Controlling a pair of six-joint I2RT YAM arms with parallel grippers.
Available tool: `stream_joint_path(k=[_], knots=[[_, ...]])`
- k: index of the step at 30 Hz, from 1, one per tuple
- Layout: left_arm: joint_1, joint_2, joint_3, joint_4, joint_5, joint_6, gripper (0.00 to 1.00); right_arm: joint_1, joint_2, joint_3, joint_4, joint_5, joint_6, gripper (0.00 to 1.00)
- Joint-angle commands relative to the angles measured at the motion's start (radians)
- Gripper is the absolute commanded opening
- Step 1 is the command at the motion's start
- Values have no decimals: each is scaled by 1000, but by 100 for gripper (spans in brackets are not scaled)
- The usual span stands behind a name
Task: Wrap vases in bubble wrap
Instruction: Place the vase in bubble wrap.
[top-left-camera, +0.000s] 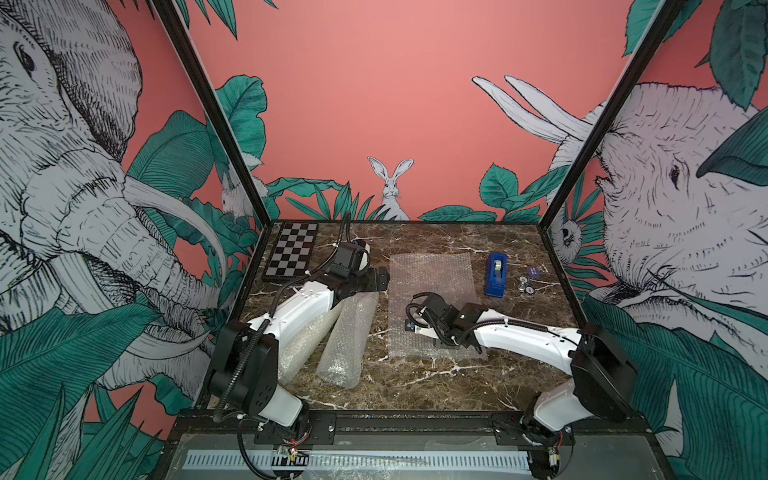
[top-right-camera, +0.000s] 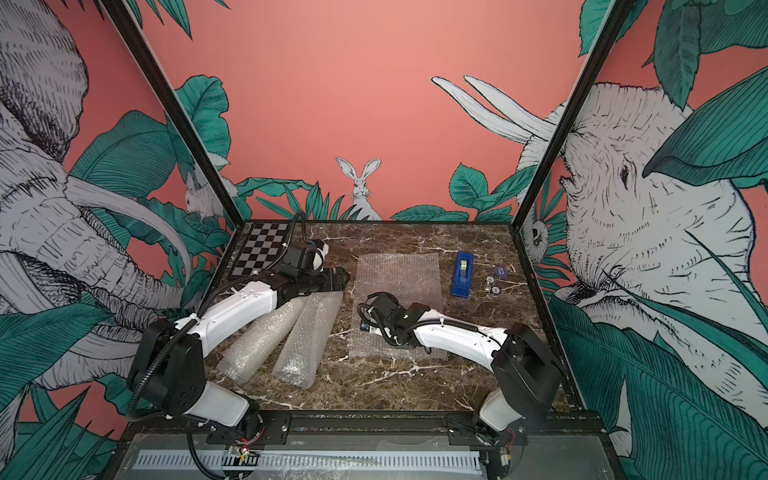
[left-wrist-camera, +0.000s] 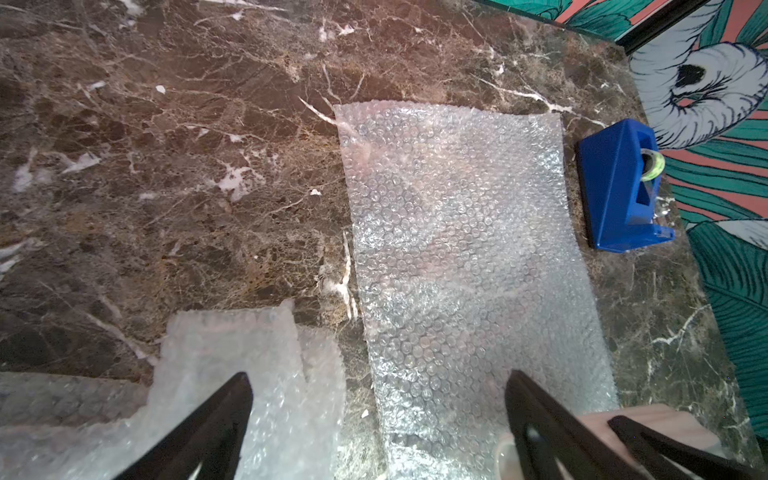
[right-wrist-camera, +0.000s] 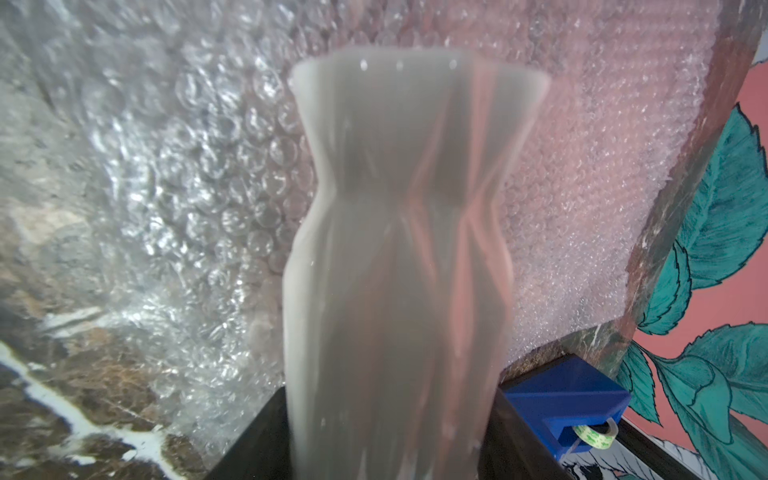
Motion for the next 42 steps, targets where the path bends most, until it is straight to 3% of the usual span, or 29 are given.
stream_joint_path(k=[1, 4, 10, 17, 24, 28, 32, 36, 42], knots=[[7, -57, -20, 18, 8, 5, 95, 14, 28, 36, -32, -4, -27, 29], [7, -56, -25, 19, 5, 14, 96, 16, 36, 15, 10, -33, -31, 35], [-7, -56, -31, 20, -37, 12, 95, 51, 71, -23, 41, 64, -57, 71], [-39, -25, 15, -13, -33, 41, 95, 52, 5, -50, 78, 108, -37, 88], [-120, 35, 91, -69, -11, 86, 91, 72, -113, -51, 45, 84, 61, 86], [-134, 92, 119, -66, 59, 90, 91, 166, -183, -92, -22, 77, 114, 79], [-153, 227, 243, -172, 100, 144, 87, 250, -174, -115, -102, 74, 194, 71], [-191, 300, 309, -187, 117, 158, 87, 263, -153, -142, -109, 49, 234, 64], [-223, 386, 372, -204, 114, 159, 86, 262, -40, -145, -94, 85, 268, 62]])
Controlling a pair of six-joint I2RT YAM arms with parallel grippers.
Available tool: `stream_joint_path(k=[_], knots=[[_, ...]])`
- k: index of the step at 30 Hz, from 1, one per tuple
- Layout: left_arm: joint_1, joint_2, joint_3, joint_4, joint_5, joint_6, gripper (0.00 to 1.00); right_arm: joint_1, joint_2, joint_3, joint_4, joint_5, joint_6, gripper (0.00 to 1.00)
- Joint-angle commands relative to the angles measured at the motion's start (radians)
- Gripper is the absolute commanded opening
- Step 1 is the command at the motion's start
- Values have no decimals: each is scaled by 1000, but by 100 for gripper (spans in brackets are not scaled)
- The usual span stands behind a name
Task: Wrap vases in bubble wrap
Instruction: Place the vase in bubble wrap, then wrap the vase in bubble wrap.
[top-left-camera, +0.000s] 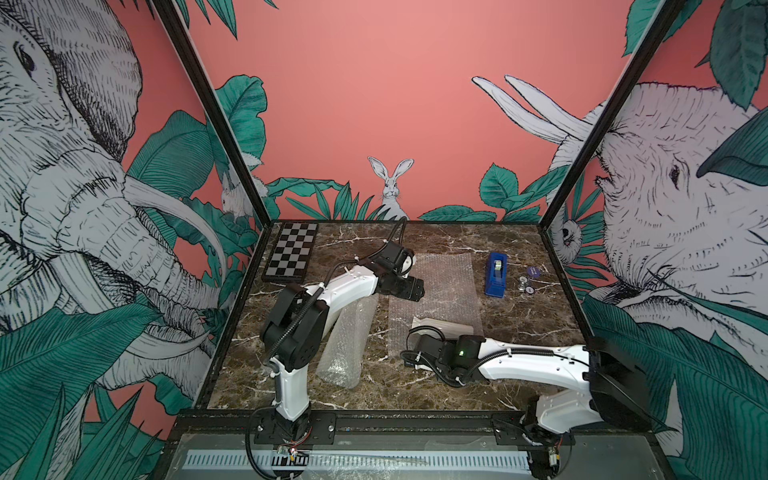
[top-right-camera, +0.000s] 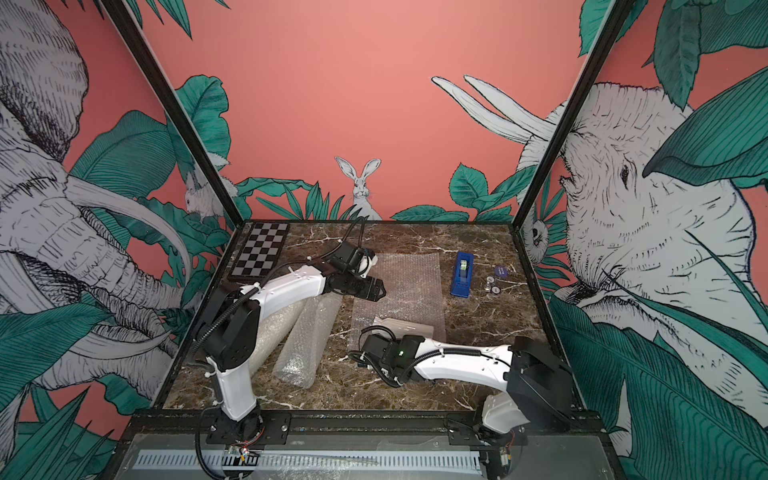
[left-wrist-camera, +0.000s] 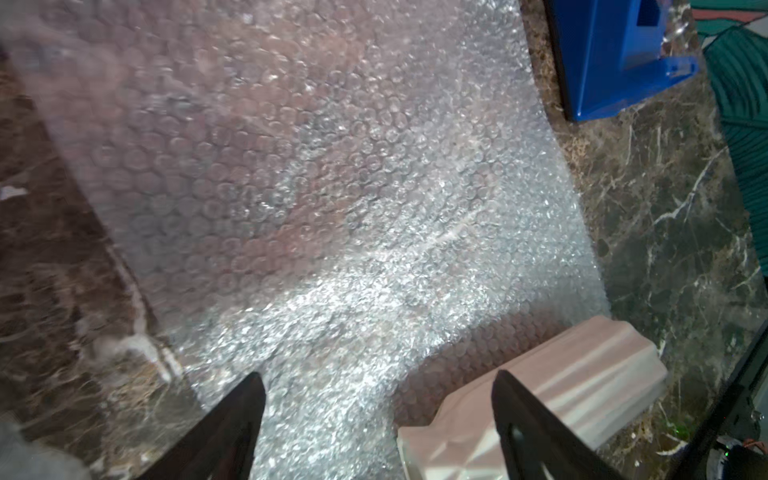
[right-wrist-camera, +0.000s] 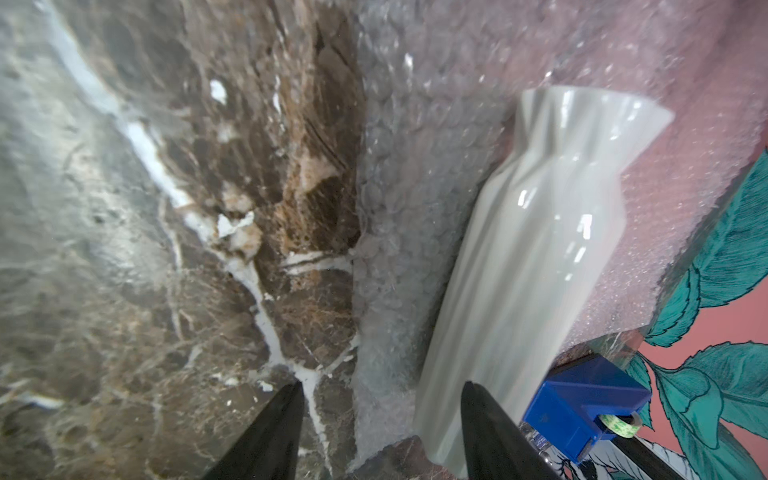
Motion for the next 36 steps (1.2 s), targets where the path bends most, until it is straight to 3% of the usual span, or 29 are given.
stream_joint_path(k=[1, 11, 18, 26, 36], knots=[[-14, 10, 42, -39, 18, 22, 86, 1, 43, -10, 2, 17, 37, 62], [-16, 85, 74, -45, 42, 22, 83, -16, 161, -13, 88, 85, 60, 56], [-16, 103, 83, -57, 47, 27, 83, -47, 167, 2, 120, 130, 73, 33], [-58, 127, 98, -58, 64, 34, 81, -49, 69, -8, 136, 145, 80, 3], [-74, 163, 126, -68, 74, 52, 76, -82, 3, -18, 182, 180, 95, 0]])
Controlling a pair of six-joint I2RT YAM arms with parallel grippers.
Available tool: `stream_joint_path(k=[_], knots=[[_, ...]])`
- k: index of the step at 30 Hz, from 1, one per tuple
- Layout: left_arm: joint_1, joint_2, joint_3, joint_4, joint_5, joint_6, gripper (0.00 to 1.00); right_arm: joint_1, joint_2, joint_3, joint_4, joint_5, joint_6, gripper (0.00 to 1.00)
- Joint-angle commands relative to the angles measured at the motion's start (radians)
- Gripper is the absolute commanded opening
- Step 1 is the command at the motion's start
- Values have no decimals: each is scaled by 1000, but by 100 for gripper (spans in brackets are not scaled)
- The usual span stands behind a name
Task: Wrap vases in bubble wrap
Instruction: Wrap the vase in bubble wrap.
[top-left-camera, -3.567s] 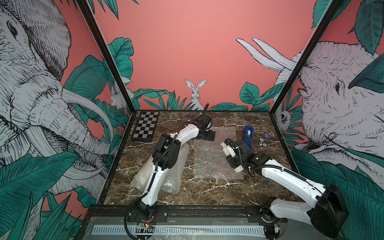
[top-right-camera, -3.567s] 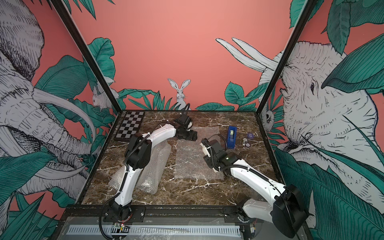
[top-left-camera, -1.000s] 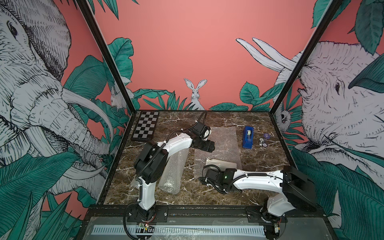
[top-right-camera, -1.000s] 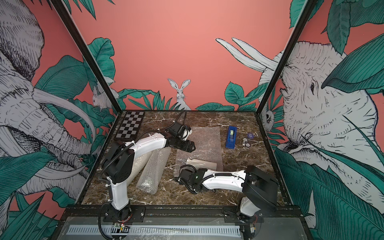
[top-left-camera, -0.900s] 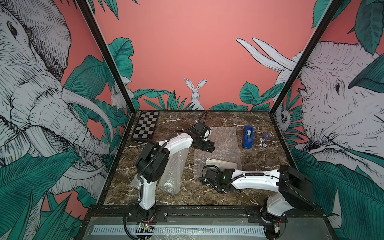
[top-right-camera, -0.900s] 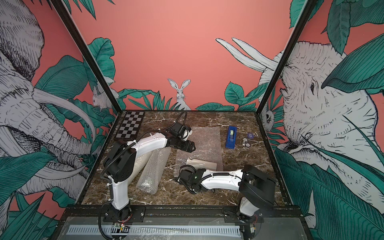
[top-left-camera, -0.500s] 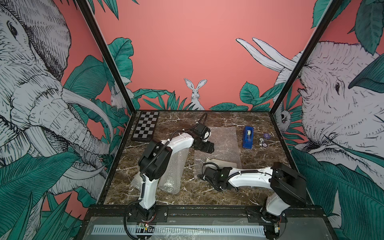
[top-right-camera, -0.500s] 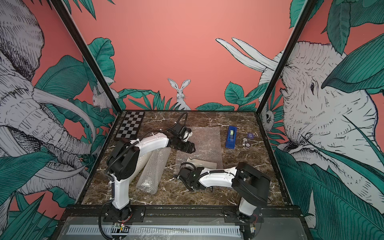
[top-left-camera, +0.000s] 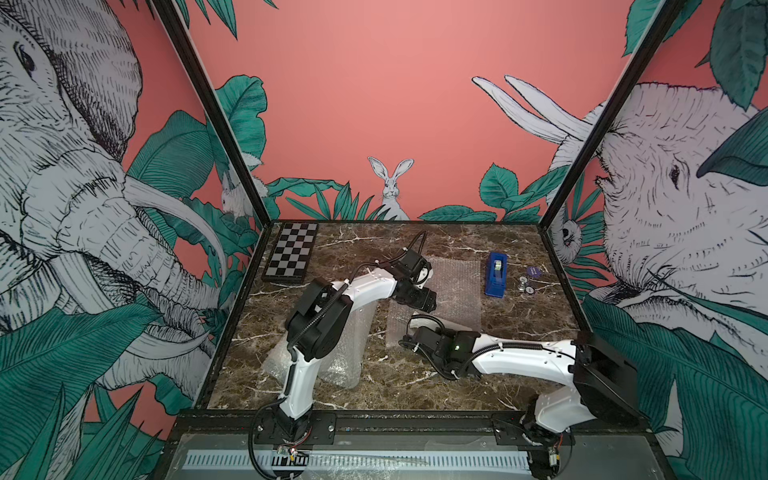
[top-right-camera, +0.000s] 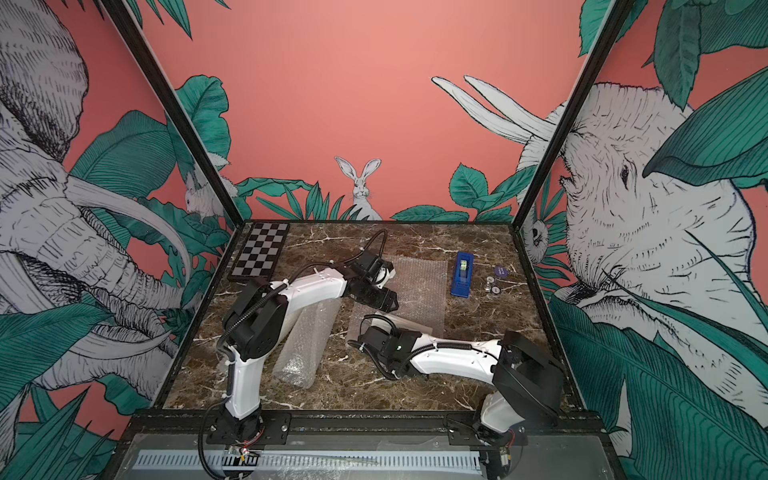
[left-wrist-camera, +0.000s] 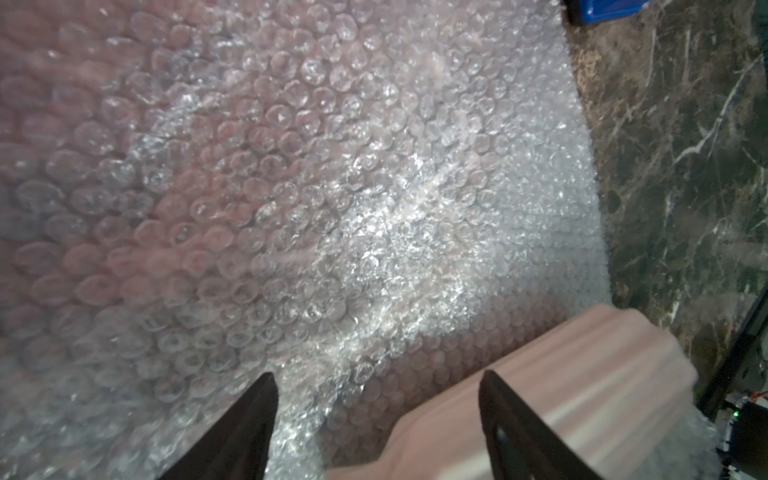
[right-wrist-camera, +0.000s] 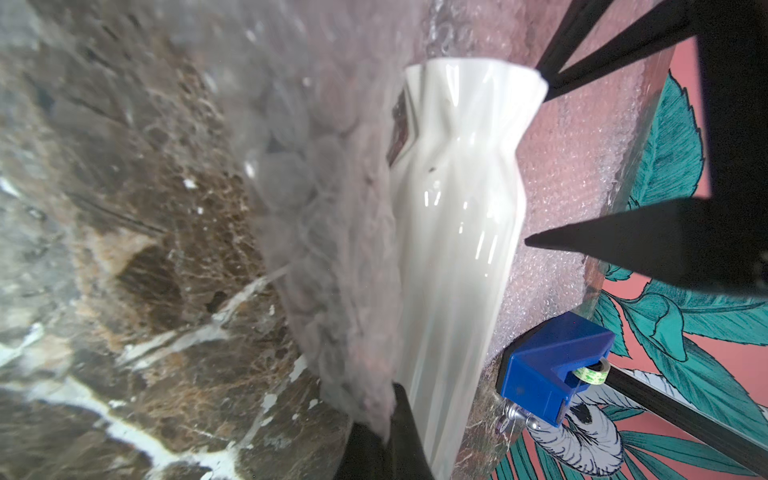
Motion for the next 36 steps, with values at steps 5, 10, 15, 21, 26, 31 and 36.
stream_joint_path(k=[5, 10, 15, 21, 26, 31, 36], knots=[[-3, 15, 26, -27, 16, 32, 72, -40, -33, -8, 41, 18, 36, 0], [-4, 29, 34, -31, 11, 41, 69, -74, -56, -8, 69, 9, 54, 0], [-3, 37, 37, -28, 9, 42, 66, -117, -49, -8, 93, -17, 55, 0], [-2, 43, 40, -28, 3, 41, 64, -160, -15, 9, 127, -10, 57, 5], [-3, 52, 51, -29, 6, 41, 63, -189, 12, 18, 142, -33, 61, 22], [-2, 46, 53, -24, -9, 38, 63, -224, 22, 19, 152, -62, 65, 28], [-2, 35, 69, -16, -14, 21, 63, -256, 27, 20, 146, -125, 74, 35]])
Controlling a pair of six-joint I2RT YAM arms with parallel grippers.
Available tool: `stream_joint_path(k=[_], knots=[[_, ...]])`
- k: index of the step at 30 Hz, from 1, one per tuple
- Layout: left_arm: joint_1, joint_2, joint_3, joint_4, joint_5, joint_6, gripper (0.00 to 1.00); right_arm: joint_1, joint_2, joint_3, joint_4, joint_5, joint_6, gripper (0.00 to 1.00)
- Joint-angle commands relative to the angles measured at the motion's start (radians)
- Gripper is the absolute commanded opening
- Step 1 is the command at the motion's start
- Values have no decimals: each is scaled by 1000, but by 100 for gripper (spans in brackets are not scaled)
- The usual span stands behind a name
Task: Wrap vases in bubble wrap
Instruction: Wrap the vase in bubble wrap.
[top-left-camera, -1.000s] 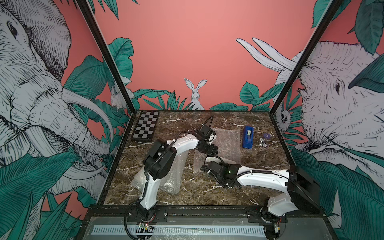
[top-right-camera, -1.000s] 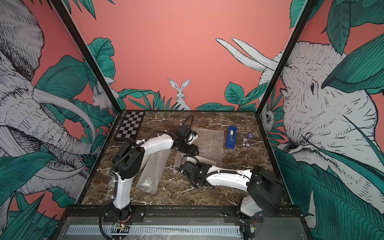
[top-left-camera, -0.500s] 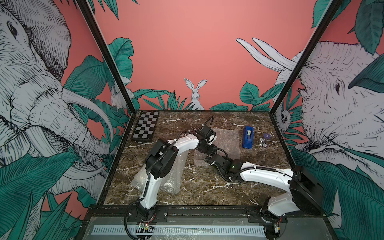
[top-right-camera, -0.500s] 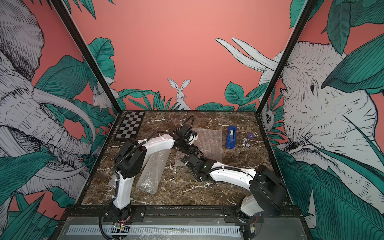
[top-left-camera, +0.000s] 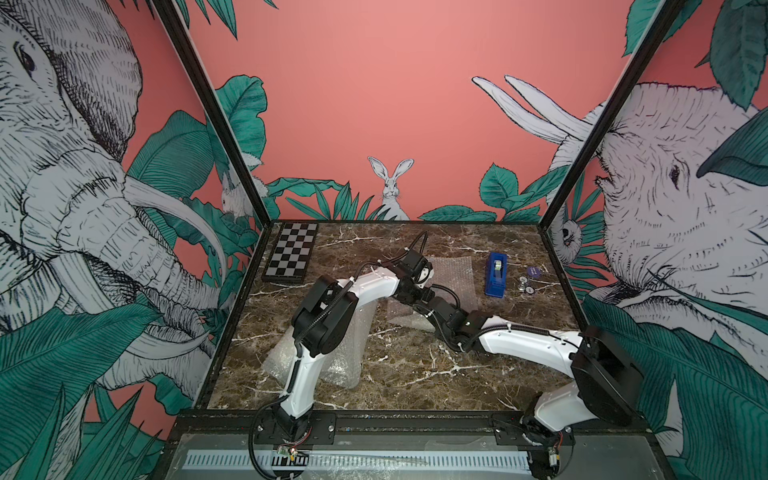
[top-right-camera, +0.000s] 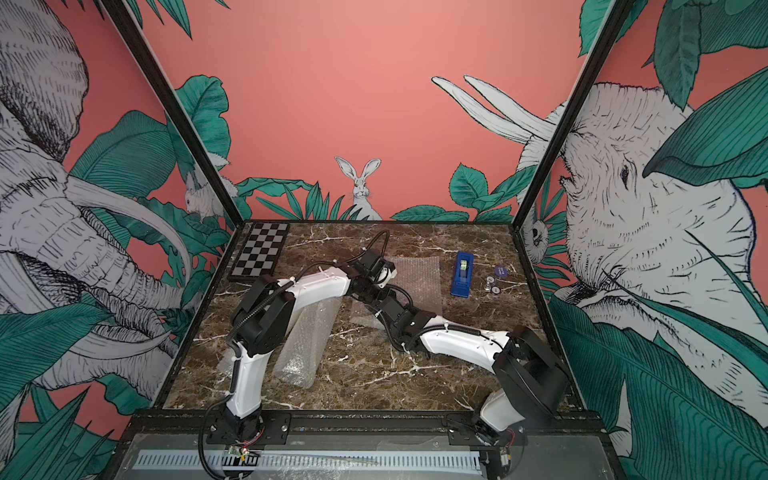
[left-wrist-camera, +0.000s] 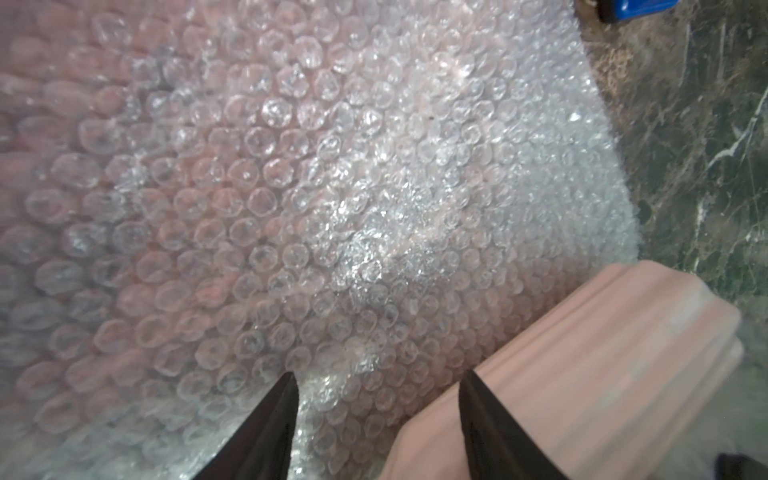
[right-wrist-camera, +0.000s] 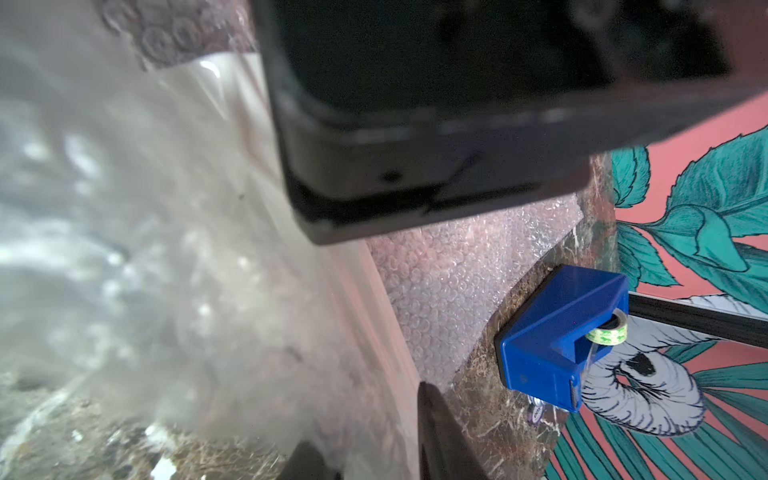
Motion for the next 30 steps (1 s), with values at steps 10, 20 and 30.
stream_joint_path(k=[10, 20, 30], knots=[[65, -167, 49, 0, -134, -86, 69, -70, 63, 24, -38, -151, 36, 36], [39, -617, -357, 139, -419, -265, 66, -116, 82, 38, -44, -167, 65, 37], [-80, -653, -619, 326, -338, -448, 65, -171, 88, 50, -30, -220, 96, 38]])
